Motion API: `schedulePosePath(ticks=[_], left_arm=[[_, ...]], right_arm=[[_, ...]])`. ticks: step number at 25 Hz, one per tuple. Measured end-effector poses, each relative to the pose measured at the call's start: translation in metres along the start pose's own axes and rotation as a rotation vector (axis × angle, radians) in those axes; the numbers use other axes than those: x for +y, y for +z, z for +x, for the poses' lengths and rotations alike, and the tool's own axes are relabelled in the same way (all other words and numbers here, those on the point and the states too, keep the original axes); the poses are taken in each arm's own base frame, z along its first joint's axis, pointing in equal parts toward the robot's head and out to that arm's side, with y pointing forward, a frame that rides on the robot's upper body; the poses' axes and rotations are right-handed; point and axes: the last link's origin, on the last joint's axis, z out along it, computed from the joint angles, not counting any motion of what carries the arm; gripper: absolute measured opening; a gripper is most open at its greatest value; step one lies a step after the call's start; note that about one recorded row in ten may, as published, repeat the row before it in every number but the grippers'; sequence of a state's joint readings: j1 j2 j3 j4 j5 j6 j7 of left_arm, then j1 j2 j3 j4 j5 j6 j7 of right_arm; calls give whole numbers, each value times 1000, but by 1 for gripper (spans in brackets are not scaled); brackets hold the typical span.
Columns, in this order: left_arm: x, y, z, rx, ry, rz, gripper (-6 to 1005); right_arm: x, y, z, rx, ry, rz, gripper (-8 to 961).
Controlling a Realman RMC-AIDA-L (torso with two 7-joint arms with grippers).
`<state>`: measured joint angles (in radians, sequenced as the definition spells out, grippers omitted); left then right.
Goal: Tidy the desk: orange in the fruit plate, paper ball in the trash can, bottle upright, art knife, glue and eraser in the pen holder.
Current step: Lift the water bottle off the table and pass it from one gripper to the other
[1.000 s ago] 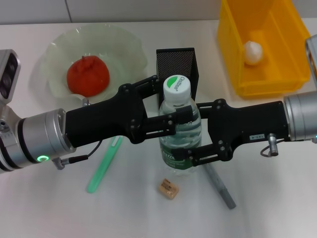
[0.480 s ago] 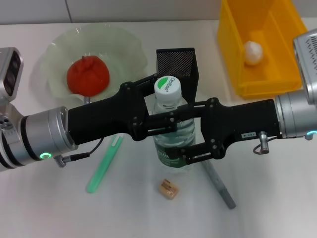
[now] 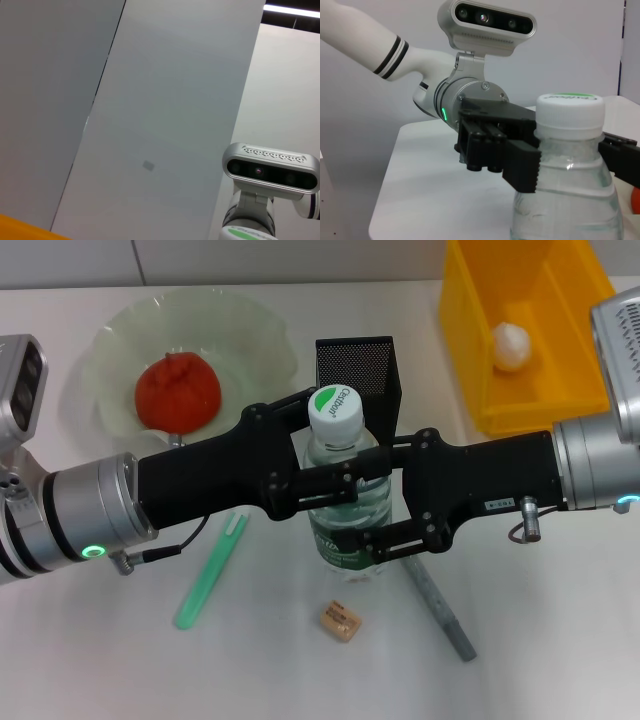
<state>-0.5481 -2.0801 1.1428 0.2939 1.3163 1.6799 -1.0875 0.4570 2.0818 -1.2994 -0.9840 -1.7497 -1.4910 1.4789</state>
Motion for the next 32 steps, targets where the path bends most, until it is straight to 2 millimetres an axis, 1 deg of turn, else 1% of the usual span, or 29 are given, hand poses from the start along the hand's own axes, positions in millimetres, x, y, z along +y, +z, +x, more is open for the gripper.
schedulePosePath(ticks=[8, 20, 27, 29, 32], left_arm=[[-1, 1, 1, 1, 4, -1, 813], [0, 0, 1, 9, 58, 1, 630], [0, 0, 1, 9, 58, 1, 522], [0, 0, 1, 10, 57, 1, 465], [1, -1, 0, 10, 57, 0, 463]], right_arm=[[-1, 1, 0, 1, -2, -2, 759], [0, 2, 0, 1, 1, -7, 760], [0, 2, 1, 1, 1, -7, 759], [1, 2, 1, 0, 0, -7, 759], [1, 2, 1, -1, 1, -6, 760]])
